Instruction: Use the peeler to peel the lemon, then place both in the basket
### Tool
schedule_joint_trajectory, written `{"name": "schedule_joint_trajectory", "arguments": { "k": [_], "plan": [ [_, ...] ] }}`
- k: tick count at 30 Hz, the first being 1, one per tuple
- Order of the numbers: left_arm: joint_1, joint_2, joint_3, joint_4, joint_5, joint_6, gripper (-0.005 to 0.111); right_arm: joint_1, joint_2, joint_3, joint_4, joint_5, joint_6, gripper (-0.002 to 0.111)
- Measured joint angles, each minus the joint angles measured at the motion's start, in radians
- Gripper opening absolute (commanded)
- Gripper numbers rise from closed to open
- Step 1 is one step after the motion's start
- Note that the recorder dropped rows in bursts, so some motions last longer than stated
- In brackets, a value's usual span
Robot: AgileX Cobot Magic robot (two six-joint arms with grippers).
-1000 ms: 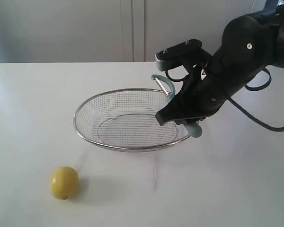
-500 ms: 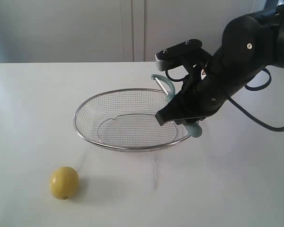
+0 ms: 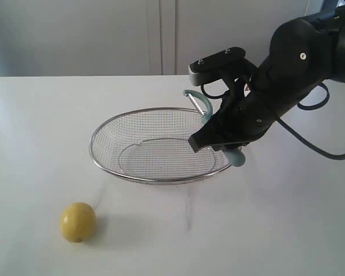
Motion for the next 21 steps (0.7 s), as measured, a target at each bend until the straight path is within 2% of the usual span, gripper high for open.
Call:
{"name": "schedule_joint_trajectory", "arguments": {
  "k": [6, 13, 15, 18, 21],
  "plan": [
    [0.000, 0.000, 0.000, 0.000, -0.128, -0.057, 0.000, 0.000, 0.000, 0.000, 0.000, 0.000, 0.000, 0.000],
    [0.000, 0.000, 0.000, 0.000, -0.375, -0.324, 0.000, 0.000, 0.000, 0.000, 0.000, -0.002, 0.000, 0.000],
    [0.000, 0.000, -0.007, 0.000, -0.346, -0.351, 0.000, 0.000, 0.000, 0.000, 0.000, -0.002, 0.000, 0.000],
    [0.000, 0.009, -0.091, 0.000, -0.098, -0.365, 0.000, 0.000, 0.000, 0.000, 0.000, -0.002, 0.000, 0.000],
    [0.000, 0.090, -0.158, 0.000, -0.034, -0.365, 0.000, 0.000, 0.000, 0.000, 0.000, -0.002, 0.000, 0.000]
  ]
}}
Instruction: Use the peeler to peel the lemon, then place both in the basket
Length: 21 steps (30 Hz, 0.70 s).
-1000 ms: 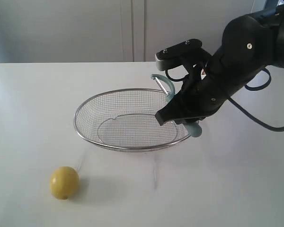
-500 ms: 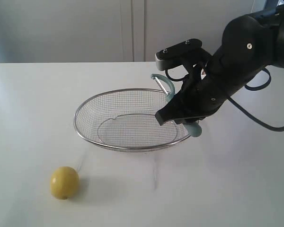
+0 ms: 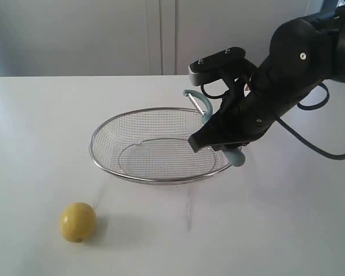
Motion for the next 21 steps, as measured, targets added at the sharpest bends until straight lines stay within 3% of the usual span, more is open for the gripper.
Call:
{"name": "schedule_joint_trajectory", "arguments": {
  "k": [4, 7, 9, 12, 16, 21],
  "plan": [
    [0.000, 0.126, -0.104, 0.000, 0.108, 0.041, 0.000, 0.000, 0.000, 0.000, 0.000, 0.000, 0.000, 0.000],
    [0.000, 0.291, -0.252, -0.056, 0.284, 0.205, 0.000, 0.000, 0.000, 0.000, 0.000, 0.000, 0.000, 0.000],
    [0.000, 0.419, -0.357, -0.170, 0.429, 0.390, 0.000, 0.000, 0.000, 0.000, 0.000, 0.000, 0.000, 0.000],
    [0.000, 0.569, -0.465, -0.498, 0.565, 0.722, 0.000, 0.000, 0.000, 0.000, 0.000, 0.000, 0.000, 0.000],
    [0.000, 0.636, -0.484, -0.804, 0.576, 0.953, 0.000, 0.000, 0.000, 0.000, 0.000, 0.000, 0.000, 0.000],
    [-0.113, 0.740, -0.498, -0.805, 0.555, 0.985, 0.000, 0.000, 0.000, 0.000, 0.000, 0.000, 0.000, 0.000]
  ]
}}
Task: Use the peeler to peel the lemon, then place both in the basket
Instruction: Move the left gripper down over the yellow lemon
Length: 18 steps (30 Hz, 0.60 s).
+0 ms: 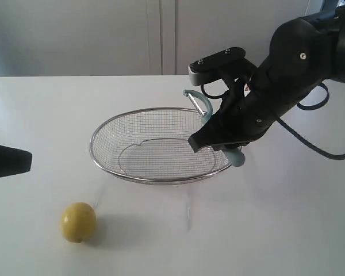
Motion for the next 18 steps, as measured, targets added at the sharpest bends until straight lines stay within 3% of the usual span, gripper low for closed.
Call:
{"name": "schedule_joint_trajectory", "arguments": {
  "k": [6, 13, 18],
  "plan": [
    [-0.169, 0.148, -0.130, 0.266, -0.037, -0.212, 0.000, 0.000, 0.000, 0.000, 0.000, 0.000, 0.000, 0.000],
    [-0.433, 0.344, -0.312, 0.780, -0.006, -0.675, 0.000, 0.000, 0.000, 0.000, 0.000, 0.000, 0.000, 0.000],
    [-0.531, 0.454, -0.337, 1.022, 0.007, -0.978, 0.000, 0.000, 0.000, 0.000, 0.000, 0.000, 0.000, 0.000]
  ]
}}
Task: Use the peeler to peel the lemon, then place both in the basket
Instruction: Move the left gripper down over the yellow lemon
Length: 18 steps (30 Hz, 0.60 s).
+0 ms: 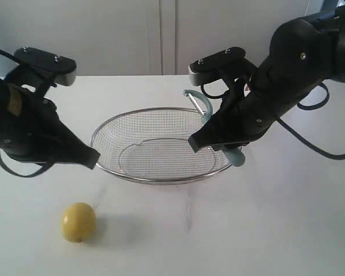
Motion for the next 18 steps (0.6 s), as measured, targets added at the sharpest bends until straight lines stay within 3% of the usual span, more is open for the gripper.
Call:
{"name": "schedule_joint_trajectory", "arguments": {
  "k": [6, 9, 14, 18],
  "plan": [
    [-0.014, 0.099, 0.000, 0.057, 0.026, -0.109, 0.001, 0.000, 0.000, 0.000, 0.000, 0.000, 0.014, 0.000],
    [-0.014, 0.129, 0.000, 0.057, 0.044, -0.185, 0.008, 0.000, 0.000, 0.000, 0.000, 0.000, 0.016, 0.000],
    [-0.014, 0.168, 0.000, 0.057, 0.074, -0.298, 0.035, 0.000, 0.000, 0.000, 0.000, 0.000, 0.016, 0.000],
    [-0.014, 0.186, 0.000, 0.054, 0.076, -0.365, 0.070, 0.000, 0.000, 0.000, 0.000, 0.000, 0.016, 0.000]
  ]
}}
